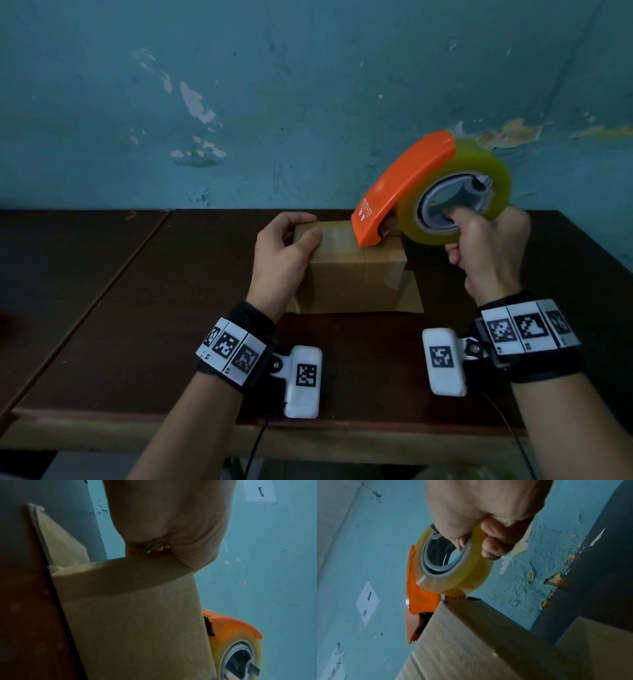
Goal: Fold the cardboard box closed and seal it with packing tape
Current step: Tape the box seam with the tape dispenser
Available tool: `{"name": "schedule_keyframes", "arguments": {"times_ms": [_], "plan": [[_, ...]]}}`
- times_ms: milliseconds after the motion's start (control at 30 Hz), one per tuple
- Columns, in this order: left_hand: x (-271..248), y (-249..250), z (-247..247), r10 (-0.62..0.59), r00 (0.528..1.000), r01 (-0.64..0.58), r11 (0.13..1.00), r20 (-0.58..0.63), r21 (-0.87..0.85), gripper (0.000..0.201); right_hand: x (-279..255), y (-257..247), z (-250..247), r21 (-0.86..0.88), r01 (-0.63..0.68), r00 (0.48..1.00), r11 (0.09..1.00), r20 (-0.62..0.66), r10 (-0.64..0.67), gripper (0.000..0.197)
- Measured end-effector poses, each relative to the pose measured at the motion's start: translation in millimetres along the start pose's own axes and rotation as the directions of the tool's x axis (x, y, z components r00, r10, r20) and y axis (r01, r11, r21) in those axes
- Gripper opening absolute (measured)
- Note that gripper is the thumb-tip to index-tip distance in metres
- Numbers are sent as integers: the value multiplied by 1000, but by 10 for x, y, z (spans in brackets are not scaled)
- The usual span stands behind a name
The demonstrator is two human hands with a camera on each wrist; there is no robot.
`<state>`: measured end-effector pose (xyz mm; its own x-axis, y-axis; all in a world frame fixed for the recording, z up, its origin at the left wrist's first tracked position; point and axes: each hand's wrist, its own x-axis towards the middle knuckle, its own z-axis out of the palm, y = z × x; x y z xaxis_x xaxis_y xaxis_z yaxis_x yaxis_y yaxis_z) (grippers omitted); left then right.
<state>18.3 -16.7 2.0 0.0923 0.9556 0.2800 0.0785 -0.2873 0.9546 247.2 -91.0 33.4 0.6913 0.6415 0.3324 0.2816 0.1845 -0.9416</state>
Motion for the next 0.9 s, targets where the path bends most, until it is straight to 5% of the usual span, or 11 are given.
{"name": "schedule_keyframes", "arguments": {"times_ms": [333, 533, 600, 733, 800, 900], "plan": [[-24, 0, -14, 27, 1000, -27, 999, 9, 36, 23, 36, 20, -87, -149, 119, 991, 982, 76, -108, 14], [130, 101, -102, 16, 988, -43, 983, 152, 181, 24, 39, 36, -81, -106, 92, 994, 990, 76, -84, 14], [183, 184, -128, 66, 965, -146, 939, 254, 311, 31, 36, 35, -68, -88, 77, 995, 993, 67, -71, 18], [213, 340, -82, 233, 876, -456, 682, 421, 572, 38, 43, 44, -42, -77, 72, 996, 994, 50, -68, 19], [198, 405, -28, 260, 869, -479, 656, 421, 584, 39, 58, 61, -40, -77, 58, 997, 995, 45, -55, 19], [160, 486, 67, 227, 859, -482, 656, 458, 580, 73, 81, 80, -35, -71, 37, 999, 997, 41, -34, 17]]}}
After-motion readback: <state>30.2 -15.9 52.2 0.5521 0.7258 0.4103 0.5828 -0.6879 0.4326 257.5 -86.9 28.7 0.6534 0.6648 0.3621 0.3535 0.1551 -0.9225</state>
